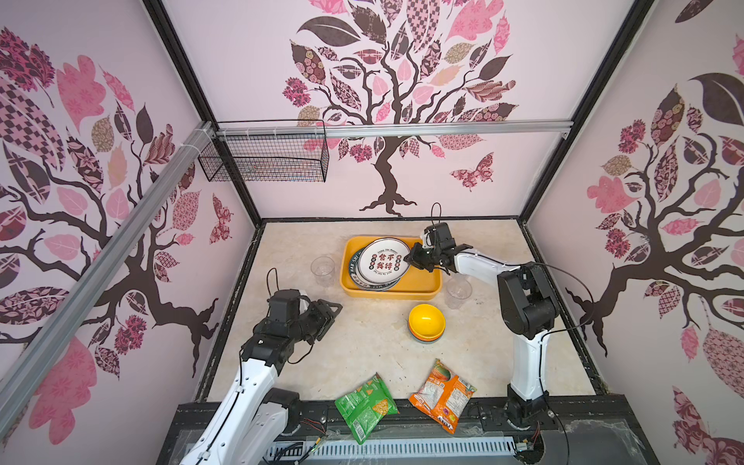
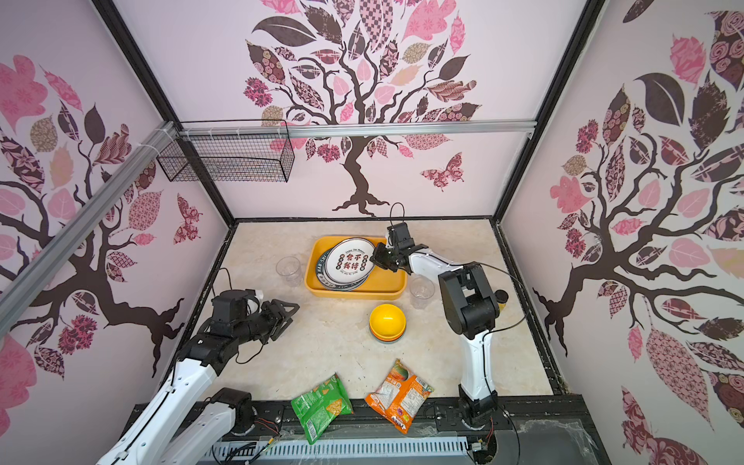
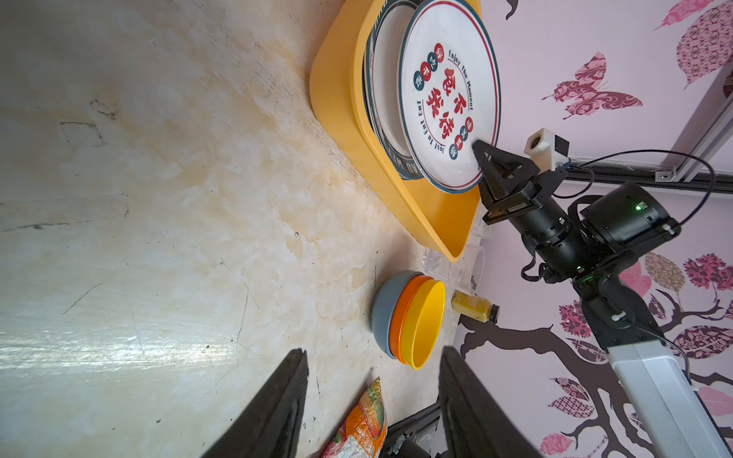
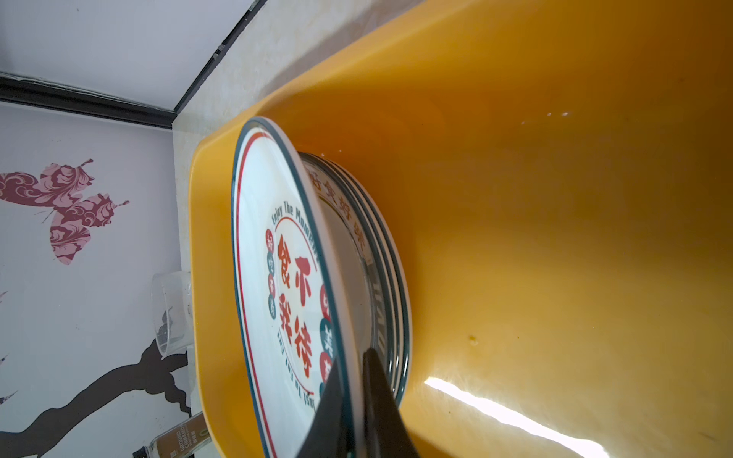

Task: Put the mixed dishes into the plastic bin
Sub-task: 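Lower the red-lettered plate into the bin against the green plate, then lay the red-lettered plate flat in the bin and open the right gripper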

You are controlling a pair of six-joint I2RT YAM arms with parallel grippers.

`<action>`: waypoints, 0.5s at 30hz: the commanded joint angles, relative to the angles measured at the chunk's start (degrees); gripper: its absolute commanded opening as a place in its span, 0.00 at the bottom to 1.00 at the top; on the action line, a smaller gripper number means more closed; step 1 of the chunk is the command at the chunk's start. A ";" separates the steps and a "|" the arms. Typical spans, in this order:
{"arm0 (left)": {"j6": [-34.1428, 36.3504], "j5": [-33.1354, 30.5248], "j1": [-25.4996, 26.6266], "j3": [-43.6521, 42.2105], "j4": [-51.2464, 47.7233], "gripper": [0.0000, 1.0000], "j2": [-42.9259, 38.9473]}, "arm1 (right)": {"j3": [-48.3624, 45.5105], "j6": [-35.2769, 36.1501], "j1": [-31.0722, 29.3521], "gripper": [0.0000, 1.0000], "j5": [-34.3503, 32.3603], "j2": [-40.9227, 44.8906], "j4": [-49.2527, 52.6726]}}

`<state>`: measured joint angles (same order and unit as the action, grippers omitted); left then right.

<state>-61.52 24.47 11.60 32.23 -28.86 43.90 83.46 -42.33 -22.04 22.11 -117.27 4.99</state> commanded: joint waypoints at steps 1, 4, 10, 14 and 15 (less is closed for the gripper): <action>-0.03 -0.39 -0.34 -1.53 0.25 0.56 -0.87 | 3.37 0.05 0.00 0.00 0.61 -2.31 -0.40; -0.18 -0.48 -0.33 -1.71 0.30 0.56 -1.02 | 4.07 0.22 -0.07 0.00 0.74 -2.93 0.10; -0.30 -0.61 -0.29 -1.77 0.12 0.56 -1.15 | 4.63 0.40 -0.36 0.00 0.77 -3.57 0.28; -0.45 -0.74 -0.34 -2.09 0.15 0.56 -1.20 | 4.87 0.49 -0.71 0.00 0.83 -4.15 0.52; -0.44 -0.74 -0.27 -2.10 0.15 0.56 -1.19 | 4.89 0.45 -0.70 0.00 0.83 -4.28 0.54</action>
<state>-61.76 24.27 11.55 31.73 -28.88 43.29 85.23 -42.24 -22.39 22.11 -119.35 5.82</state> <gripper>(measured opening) 0.561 0.093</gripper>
